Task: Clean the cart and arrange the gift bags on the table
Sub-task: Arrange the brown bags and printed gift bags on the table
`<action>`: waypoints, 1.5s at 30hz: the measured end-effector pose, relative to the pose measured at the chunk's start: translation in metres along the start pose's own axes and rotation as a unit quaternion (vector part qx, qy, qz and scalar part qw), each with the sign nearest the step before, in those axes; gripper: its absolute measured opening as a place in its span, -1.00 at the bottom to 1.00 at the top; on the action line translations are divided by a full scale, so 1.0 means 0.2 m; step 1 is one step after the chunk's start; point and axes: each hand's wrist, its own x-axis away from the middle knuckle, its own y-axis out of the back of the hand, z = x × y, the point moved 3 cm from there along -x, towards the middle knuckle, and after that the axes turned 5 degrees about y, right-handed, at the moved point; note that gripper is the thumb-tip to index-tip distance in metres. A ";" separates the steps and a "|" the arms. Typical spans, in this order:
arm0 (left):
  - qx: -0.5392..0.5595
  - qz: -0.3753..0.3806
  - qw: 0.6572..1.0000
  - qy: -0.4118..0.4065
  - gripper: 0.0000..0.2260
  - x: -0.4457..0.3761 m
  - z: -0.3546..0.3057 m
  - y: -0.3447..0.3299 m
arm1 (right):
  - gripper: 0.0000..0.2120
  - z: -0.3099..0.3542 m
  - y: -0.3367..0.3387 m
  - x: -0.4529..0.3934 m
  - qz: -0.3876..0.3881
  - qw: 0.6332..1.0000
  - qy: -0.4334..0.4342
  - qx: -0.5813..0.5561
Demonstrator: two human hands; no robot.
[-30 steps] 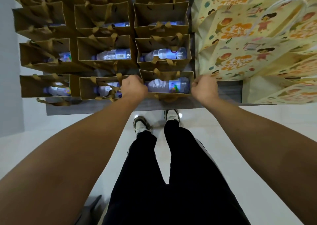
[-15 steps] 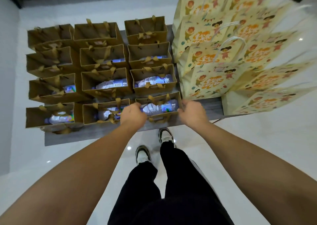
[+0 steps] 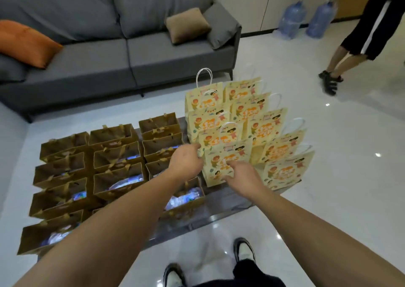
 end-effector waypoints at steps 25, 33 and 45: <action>0.065 -0.038 0.975 0.211 -0.63 -0.39 -0.28 -0.38 | -0.63 -0.58 0.25 -0.59 0.025 0.998 0.040 -0.037; 0.017 -0.066 0.987 0.146 -0.59 -0.89 -0.11 -0.32 | -0.53 -0.48 0.26 -1.09 0.006 0.999 0.034 0.018; 0.023 0.054 0.978 0.202 -0.75 -1.34 0.06 -0.37 | -0.80 -0.37 0.26 -1.61 0.112 0.994 0.005 0.013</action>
